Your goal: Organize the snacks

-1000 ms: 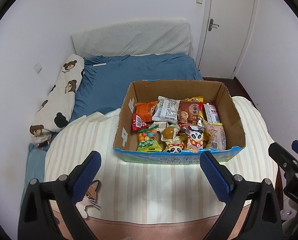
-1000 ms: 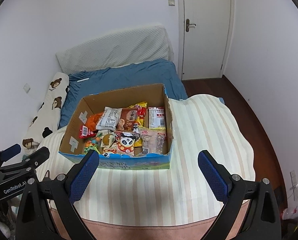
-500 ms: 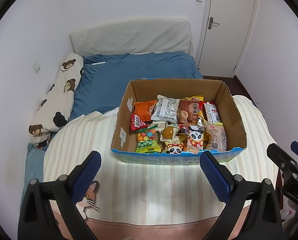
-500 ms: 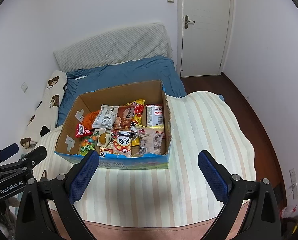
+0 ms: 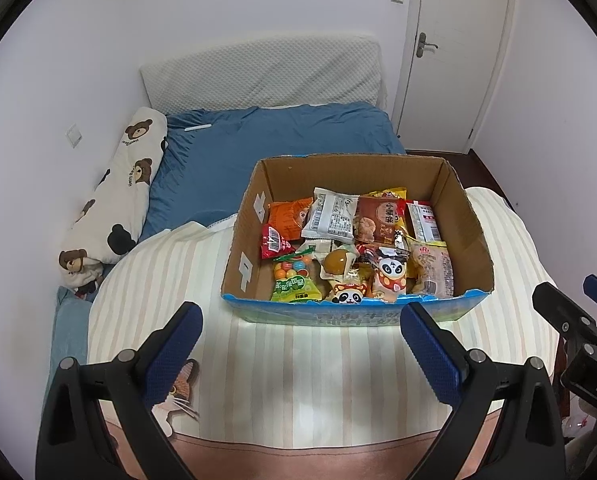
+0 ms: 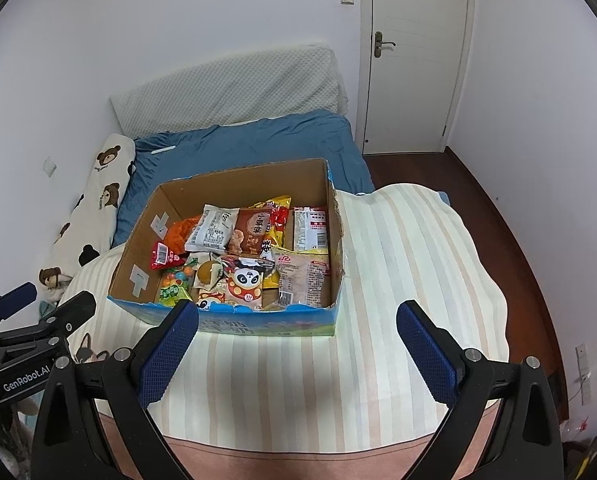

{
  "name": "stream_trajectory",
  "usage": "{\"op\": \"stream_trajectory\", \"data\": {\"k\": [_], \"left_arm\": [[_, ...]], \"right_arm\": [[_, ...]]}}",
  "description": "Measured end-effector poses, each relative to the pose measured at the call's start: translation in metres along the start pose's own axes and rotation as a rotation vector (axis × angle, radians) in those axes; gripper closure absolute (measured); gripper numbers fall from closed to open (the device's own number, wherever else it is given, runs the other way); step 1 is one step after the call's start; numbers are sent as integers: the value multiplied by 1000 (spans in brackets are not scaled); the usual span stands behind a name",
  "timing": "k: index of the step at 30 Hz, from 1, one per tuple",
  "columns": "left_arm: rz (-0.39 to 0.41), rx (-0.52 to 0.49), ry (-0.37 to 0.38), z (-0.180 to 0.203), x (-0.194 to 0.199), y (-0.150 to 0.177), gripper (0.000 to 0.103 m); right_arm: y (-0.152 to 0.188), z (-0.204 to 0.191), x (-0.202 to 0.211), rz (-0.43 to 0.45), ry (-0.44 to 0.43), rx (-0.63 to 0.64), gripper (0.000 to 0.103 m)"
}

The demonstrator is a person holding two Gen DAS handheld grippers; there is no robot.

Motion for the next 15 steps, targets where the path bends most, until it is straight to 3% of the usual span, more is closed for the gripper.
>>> {"op": "stream_trajectory", "data": {"k": [15], "left_arm": [[12, -6, -11, 1, 4, 1, 2]], "right_arm": [[-1, 3, 4, 7, 4, 11, 2]]}}
Point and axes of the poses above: each gripper's, at about its wrist camera, not at the fingertips, and x roughly against the way its jaws point, z to its right, y to its underside, the point moved 1 cm from there along -x, roughly the way its jaws point, and after that the axes turned 6 degrees about x, right-handed, at the moved point
